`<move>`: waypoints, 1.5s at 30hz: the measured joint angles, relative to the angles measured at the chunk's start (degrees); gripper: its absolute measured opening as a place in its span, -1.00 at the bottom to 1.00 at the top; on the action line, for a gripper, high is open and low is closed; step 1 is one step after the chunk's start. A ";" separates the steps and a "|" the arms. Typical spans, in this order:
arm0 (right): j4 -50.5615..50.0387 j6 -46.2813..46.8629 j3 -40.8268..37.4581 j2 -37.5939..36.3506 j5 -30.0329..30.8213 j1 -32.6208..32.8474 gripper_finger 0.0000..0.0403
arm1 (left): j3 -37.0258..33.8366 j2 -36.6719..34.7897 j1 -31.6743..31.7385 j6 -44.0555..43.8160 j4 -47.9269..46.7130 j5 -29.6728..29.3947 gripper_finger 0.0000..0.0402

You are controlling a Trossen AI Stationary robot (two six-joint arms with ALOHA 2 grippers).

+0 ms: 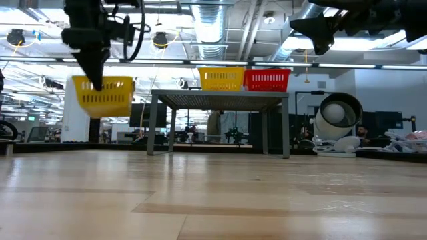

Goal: Pick & Place Office Desk Supplies
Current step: Put the yellow bin filled with crayon boxes on the shelf

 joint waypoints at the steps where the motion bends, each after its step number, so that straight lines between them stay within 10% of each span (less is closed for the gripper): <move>1: 0.07 0.02 0.00 0.00 -0.02 0.00 0.34 | 0.92 0.00 0.00 0.61 -0.49 -0.87 -0.99; 45: -0.63 0.02 0.00 0.02 -0.02 0.00 0.34 | 24.92 13.49 19.61 45.06 -2.73 -3.24 -0.97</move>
